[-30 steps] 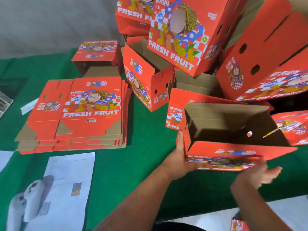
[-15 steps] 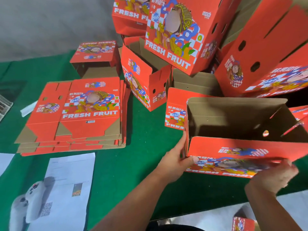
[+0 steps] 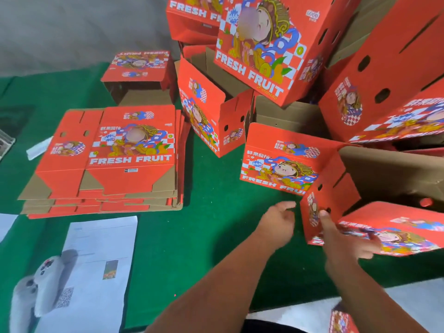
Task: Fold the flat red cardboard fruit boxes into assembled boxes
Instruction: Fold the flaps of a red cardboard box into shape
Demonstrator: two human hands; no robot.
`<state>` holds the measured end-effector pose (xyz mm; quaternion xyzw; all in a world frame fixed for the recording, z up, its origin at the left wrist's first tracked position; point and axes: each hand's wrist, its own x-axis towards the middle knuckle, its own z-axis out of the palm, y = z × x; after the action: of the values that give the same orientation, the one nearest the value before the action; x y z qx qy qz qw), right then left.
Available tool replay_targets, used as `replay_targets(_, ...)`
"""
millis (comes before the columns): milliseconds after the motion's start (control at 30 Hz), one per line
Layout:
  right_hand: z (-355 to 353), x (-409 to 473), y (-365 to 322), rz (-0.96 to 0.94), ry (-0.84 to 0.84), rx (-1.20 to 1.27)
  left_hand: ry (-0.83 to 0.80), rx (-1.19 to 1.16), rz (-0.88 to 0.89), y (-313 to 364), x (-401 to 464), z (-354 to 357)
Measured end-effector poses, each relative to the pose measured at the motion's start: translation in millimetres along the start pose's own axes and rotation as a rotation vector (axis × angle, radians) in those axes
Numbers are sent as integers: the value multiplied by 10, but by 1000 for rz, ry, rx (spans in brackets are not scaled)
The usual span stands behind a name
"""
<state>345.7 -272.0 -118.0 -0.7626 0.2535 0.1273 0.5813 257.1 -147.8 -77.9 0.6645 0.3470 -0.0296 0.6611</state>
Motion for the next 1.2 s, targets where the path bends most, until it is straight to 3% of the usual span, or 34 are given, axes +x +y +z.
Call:
replay_targets(67,18,18,-49,76,-86,118,145,-117,-61,-152,23,-259)
replay_targets(200,-41,173,-147,324,142,440,314,-244,-50,-324,-19,-643)
replay_targets(267,88,172,-250,428,19,538,374,-297,-52,-363,-68,-797)
replay_targets(333,362,31,-318,382,-159,381,413,-337,-37,-393,-77,-918)
replay_targets(467,1067,-674,-283,78,-607,-93,456,-347,21,-355,-93,-1128)
replay_targets(567,1515,-1239,-209,-9,-874,-248,512,-311,78,-291,-108,-1362)
replay_targets(733,2083,-1818,-205,-5,-976,-300,581,-278,54,-311,-95,-1886)
replay_targets(867,2357,-1934,-208,18,-994,-364,633,-144,40,-435,-33,-2227)
replay_targets(900,2425,-1941,-203,19,-993,-371,675,-11,50,-478,-5,-2310)
replay_targets(967,2570,-1956,-203,-7,-991,-390,781,472,-6,-567,32,-2480)
replay_targets(1033,2721,-1971,-205,-48,-1009,-409,762,738,-142,-658,50,-2607)
replay_targets(1100,2846,-1973,-198,-55,-1040,-425,647,762,-211,-751,69,-2644)
replay_targets(1200,3006,-1936,-166,-27,-999,-413,574,761,-173,-825,83,-2507)
